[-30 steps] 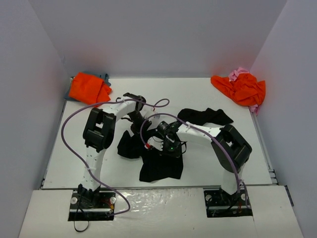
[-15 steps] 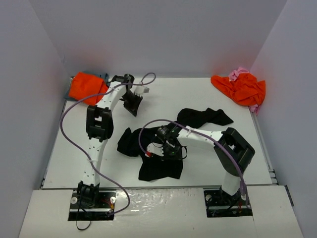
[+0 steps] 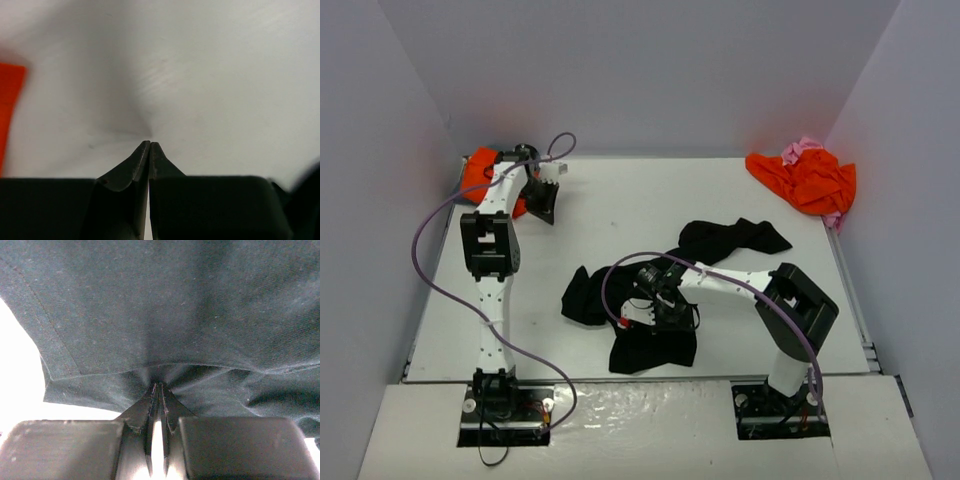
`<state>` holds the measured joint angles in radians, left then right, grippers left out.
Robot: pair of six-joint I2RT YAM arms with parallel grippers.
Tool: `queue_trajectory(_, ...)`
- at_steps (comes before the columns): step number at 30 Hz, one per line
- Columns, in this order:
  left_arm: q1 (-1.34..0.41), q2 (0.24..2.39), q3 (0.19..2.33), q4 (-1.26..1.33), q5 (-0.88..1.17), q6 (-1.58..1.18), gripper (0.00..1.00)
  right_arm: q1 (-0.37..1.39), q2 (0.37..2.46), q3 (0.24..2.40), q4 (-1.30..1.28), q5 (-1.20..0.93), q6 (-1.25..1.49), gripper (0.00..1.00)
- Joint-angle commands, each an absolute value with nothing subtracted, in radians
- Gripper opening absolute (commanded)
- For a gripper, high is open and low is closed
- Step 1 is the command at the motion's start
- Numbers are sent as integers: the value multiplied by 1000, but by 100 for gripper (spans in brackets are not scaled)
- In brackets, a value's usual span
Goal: Fold and stack the t-shirts
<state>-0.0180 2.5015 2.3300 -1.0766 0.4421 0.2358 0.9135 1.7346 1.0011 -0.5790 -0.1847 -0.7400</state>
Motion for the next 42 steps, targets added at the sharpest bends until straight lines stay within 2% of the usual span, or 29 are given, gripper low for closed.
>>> queue_trajectory(1,-112,2200,2203,-946,505,213,0,913,1835,1004,-508,-49,-707,0)
queue_trajectory(6,-164,2035,2079,-896,575,165,0,914,1873,1161,-441,55,-673,0)
queue_trajectory(11,-183,1875,1961,-825,674,126,0,896,1821,1238,-434,217,-669,0)
queue_trajectory(12,-183,1857,1928,-816,704,126,7,891,1796,1252,-434,242,-663,0)
queue_trajectory(14,-181,1800,1871,-794,721,129,55,865,1739,1260,-440,251,-645,3)
queue_trajectory(15,-182,1769,1845,-787,726,140,77,852,1700,1253,-440,245,-642,15)
queue_trajectory(16,-182,1741,1825,-785,726,151,81,840,1658,1244,-442,229,-640,20)
queue_trajectory(18,-181,1697,1802,-784,723,164,84,818,1589,1230,-442,208,-634,35)
queue_trajectory(19,-181,1682,1798,-792,723,168,88,803,1557,1226,-442,203,-630,49)
queue_trajectory(20,-180,1674,1796,-814,730,169,96,781,1522,1223,-443,201,-626,71)
queue_trajectory(21,-179,1663,1793,-818,734,168,97,743,1479,1220,-448,192,-638,53)
queue_trajectory(23,-186,1643,1770,-830,782,175,97,698,1417,1209,-449,211,-668,11)
queue_trajectory(24,-190,1629,1751,-825,805,176,97,668,1385,1203,-435,226,-676,4)
queue_trajectory(25,-195,1615,1734,-820,820,184,97,639,1355,1198,-419,231,-680,6)
queue_trajectory(26,-204,1605,1722,-818,824,197,97,608,1334,1194,-406,224,-682,28)
queue_trajectory(27,-218,1595,1710,-823,819,212,97,566,1331,1189,-405,213,-688,45)
queue_trajectory(28,-235,1586,1701,-838,813,234,97,514,1334,1181,-407,202,-702,20)
queue_trajectory(29,-254,1577,1692,-850,805,251,97,468,1336,1173,-408,193,-716,0)
queue_trajectory(33,-255,1546,1634,-828,819,236,96,410,1327,1139,-391,156,-696,0)
queue_trajectory(34,-248,1537,1619,-816,845,232,93,405,1321,1130,-383,155,-686,0)
queue_trajectory(35,-244,1533,1607,-809,876,229,71,401,1316,1121,-374,157,-673,0)
queue_trajectory(36,-243,1532,1595,-805,908,224,44,398,1312,1113,-365,160,-660,0)
queue_trajectory(38,-252,1546,1577,-815,980,214,0,394,1311,1100,-348,167,-641,0)
queue_trajectory(41,-276,1548,1532,-827,1023,213,0,380,1307,1088,-335,151,-615,0)
queue_trajectory(42,-289,1546,1512,-828,1031,217,4,374,1304,1082,-331,146,-607,0)
